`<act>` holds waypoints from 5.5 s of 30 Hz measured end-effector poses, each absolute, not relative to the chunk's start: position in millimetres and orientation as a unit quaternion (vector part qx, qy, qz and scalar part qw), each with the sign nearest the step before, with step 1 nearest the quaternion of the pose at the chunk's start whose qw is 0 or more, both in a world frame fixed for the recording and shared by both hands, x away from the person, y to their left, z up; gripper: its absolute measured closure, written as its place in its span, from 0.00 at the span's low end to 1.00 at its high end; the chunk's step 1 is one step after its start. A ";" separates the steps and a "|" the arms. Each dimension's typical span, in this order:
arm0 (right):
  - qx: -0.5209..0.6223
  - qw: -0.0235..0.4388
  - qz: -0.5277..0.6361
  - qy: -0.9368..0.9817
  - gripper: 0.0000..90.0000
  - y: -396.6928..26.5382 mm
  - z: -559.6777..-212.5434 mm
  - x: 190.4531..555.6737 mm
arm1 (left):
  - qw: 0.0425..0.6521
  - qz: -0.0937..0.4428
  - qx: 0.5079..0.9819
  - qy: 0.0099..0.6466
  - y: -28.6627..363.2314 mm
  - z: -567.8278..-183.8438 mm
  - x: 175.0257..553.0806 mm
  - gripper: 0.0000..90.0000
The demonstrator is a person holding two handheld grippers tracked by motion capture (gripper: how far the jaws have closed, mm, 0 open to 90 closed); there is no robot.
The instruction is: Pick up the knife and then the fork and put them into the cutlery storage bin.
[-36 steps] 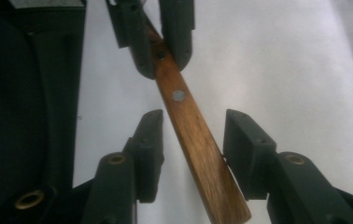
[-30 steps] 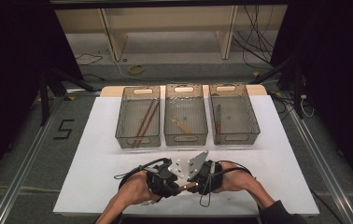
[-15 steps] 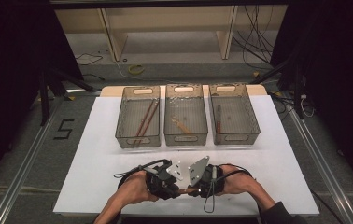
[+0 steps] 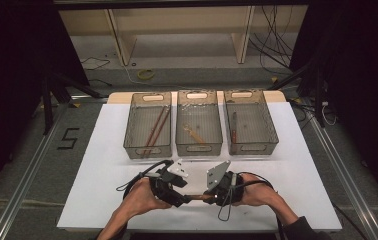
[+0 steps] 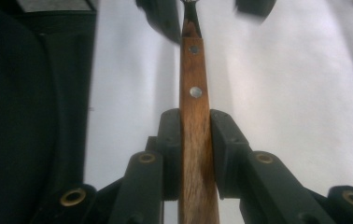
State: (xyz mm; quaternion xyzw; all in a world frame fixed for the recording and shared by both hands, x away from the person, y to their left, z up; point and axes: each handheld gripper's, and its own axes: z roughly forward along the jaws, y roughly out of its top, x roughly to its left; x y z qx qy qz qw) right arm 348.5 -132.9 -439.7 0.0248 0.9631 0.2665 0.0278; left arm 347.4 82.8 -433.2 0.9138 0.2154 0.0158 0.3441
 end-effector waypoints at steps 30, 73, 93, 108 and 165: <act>0.169 0.069 0.322 0.929 0.84 -173.9 -412.0 378.1 | 0.472 0.094 0.798 0.361 161.5 -434.1 341.6 0.22; 0.323 0.142 0.364 0.862 0.84 -240.6 -363.0 443.3 | 0.499 0.136 0.761 0.391 188.8 -450.2 341.0 0.19; 0.404 0.164 0.341 0.833 0.84 -267.0 -365.7 475.2 | 0.507 0.143 0.756 0.389 190.6 -449.6 339.6 0.19; 0.437 0.176 0.315 0.824 0.84 -269.9 -374.6 488.5 | 0.507 0.143 0.755 0.390 190.7 -450.3 339.6 0.19; 0.515 0.174 0.235 0.806 0.84 -252.8 -406.3 514.2 | 0.506 0.141 0.756 0.391 190.7 -452.4 340.9 0.19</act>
